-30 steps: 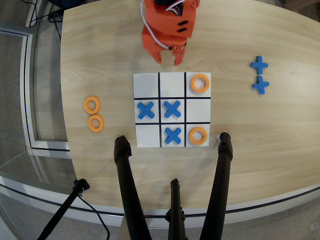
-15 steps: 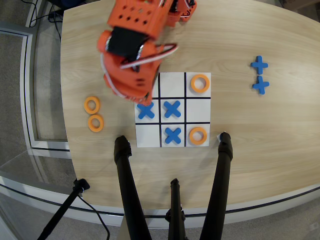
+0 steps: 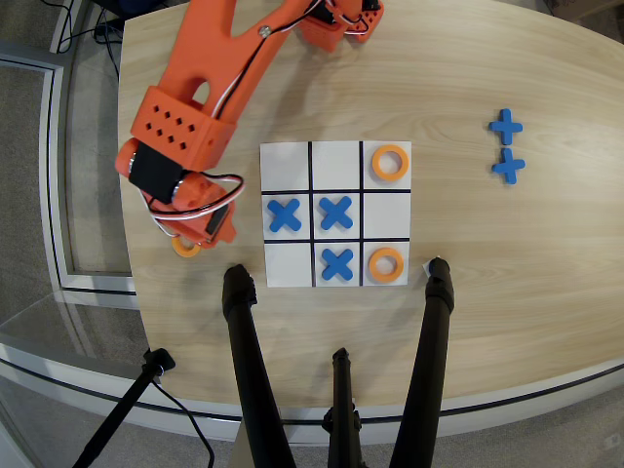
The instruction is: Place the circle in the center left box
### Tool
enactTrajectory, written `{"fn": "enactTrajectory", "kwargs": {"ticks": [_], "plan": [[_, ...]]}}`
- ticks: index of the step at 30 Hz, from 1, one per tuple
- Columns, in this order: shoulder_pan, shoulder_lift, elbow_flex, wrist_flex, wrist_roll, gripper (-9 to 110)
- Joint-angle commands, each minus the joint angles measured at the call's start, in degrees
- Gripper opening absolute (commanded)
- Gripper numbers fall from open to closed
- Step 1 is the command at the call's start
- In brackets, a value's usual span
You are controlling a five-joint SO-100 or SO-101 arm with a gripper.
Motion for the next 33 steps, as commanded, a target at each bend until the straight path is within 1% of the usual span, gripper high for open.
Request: {"fn": "enactTrajectory", "kwargs": {"ticks": [1, 9, 10, 16, 26, 33], "plan": [[1.05, -1.58, -3.43, -0.26, -1.41, 20], [3.96, -9.4, -10.02, -0.18, -4.31, 20], [4.31, -10.37, -10.99, -0.09, -4.66, 22], [6.59, -14.77, -16.52, 3.08, -7.91, 23], [7.56, -17.14, -16.35, 6.15, -9.4, 24], [7.47, -19.51, -16.87, 5.98, -9.4, 24]]}}
